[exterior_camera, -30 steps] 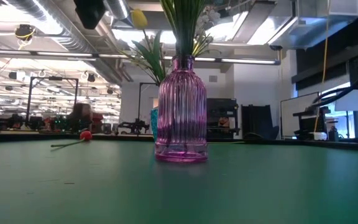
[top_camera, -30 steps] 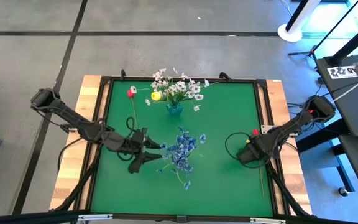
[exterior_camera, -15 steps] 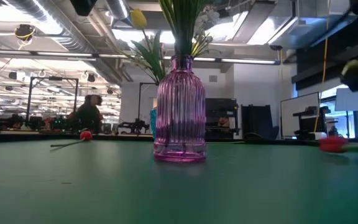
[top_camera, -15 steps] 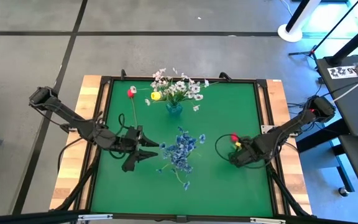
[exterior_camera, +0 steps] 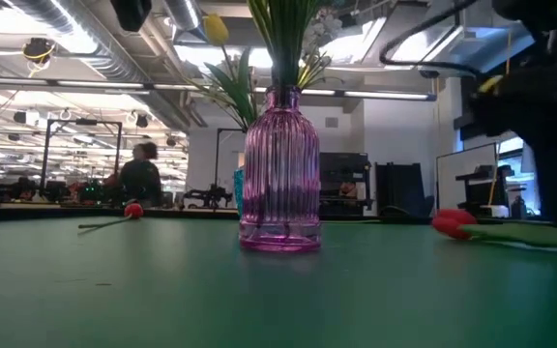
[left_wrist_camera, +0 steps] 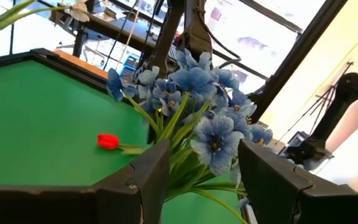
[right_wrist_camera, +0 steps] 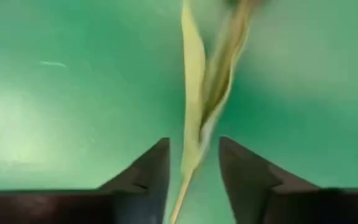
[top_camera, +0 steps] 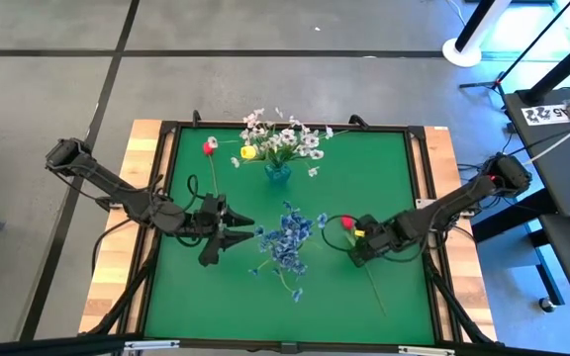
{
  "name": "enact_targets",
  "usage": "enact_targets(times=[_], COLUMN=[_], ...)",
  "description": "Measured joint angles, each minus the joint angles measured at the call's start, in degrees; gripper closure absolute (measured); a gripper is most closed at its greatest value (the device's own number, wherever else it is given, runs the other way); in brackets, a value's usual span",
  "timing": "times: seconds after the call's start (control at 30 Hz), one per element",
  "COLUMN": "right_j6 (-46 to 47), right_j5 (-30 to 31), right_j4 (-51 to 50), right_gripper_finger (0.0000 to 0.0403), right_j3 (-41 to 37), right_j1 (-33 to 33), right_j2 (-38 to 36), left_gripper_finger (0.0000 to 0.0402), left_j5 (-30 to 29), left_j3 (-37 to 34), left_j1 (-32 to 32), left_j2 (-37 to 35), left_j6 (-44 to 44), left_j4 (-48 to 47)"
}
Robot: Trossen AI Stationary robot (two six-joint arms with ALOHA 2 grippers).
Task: Sort flowers into vase by color
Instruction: Put the bottom red tulip into the violet vase
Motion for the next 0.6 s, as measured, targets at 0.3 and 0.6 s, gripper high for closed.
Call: enact_targets(times=[0.3,0.6], right_j6=[-8.4,-9.9], right_j5=[0.8,0.0], right_j4=[5.5,6.1], right_gripper_finger=[0.0221,0.0295], right_j3=[-0.9,-0.5], right_j1=[-6.5,-6.6], right_j2=[4.6,10.7], left_gripper_finger=[0.0218,0.0218], left_j5=[-2.6,-4.3], left_j3=[0.0,0.0], left_j1=[0.0,0.0], left_j2=[0.0,0.0], left_j6=[-1.4,-1.5], left_j4=[0.0,0.0])
